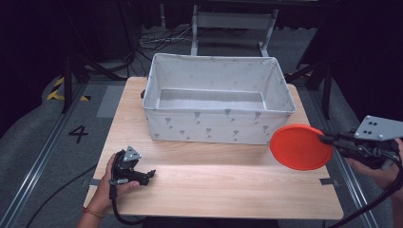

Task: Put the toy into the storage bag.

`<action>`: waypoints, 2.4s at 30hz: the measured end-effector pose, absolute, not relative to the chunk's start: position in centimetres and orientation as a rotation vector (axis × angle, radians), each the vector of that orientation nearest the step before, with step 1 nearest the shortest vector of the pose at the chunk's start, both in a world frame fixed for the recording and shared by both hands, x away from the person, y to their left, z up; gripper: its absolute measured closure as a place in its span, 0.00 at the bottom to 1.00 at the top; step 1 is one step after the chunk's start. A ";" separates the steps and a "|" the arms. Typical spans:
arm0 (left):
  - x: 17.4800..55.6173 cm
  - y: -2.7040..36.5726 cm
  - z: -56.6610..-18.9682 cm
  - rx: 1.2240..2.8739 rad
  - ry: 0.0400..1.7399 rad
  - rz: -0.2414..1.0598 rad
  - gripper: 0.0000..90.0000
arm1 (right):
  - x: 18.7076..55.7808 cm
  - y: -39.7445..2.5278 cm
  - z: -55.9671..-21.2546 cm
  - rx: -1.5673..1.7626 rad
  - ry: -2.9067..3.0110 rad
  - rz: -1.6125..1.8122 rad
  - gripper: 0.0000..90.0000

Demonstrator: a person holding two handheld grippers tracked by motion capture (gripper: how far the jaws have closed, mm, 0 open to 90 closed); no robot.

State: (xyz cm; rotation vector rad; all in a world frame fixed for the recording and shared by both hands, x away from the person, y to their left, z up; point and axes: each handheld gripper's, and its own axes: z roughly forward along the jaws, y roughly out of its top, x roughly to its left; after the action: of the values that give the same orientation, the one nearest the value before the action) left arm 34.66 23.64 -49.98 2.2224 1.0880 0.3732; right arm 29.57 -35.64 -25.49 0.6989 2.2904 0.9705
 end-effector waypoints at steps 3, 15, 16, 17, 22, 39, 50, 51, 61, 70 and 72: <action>34.7 23.6 -50.0 2.222 1.088 0.373 0.01 | 29.5 -35.9 -24.3 0.691 2.278 0.989 0.92; 34.7 23.6 -50.0 2.222 1.090 0.374 0.01 | 30.1 -34.8 -21.5 0.661 2.249 0.987 0.92; 34.6 23.6 -50.0 2.222 1.090 0.374 0.01 | 30.2 -34.8 -21.3 0.660 2.251 0.989 0.92; 34.6 23.6 -50.0 2.222 1.090 0.374 0.01 | 30.5 -34.7 -21.0 0.657 2.248 0.991 0.92; 34.7 23.6 -50.0 2.222 1.090 0.374 0.01 | 31.4 -34.0 -19.4 0.646 2.238 0.979 0.92; 34.7 23.6 -50.0 2.224 1.090 0.374 0.01 | 36.7 -31.3 -16.9 0.636 2.221 0.949 0.92; 34.7 23.7 -50.0 2.225 1.090 0.374 0.01 | 42.0 -29.7 -16.7 0.649 2.243 0.896 0.92; 34.7 23.7 -50.0 2.224 1.090 0.374 0.01 | 42.5 -29.5 -16.9 0.645 2.247 0.894 0.92; 34.7 23.7 -50.0 2.225 1.089 0.370 0.00 | 47.4 -27.6 -18.8 0.572 2.341 0.892 0.92; 34.7 23.7 -50.0 2.224 1.090 0.370 0.00 | 50.2 -27.3 -20.8 0.542 2.431 0.843 0.92; 34.7 23.7 -50.0 2.225 1.089 0.370 0.00 | 50.8 -27.2 -21.4 0.524 2.459 0.812 0.92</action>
State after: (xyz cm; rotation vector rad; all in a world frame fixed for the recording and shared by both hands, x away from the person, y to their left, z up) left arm 34.70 23.66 -49.97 2.2250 1.0889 0.3695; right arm 50.80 -27.17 -21.42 0.5236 2.4589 0.8124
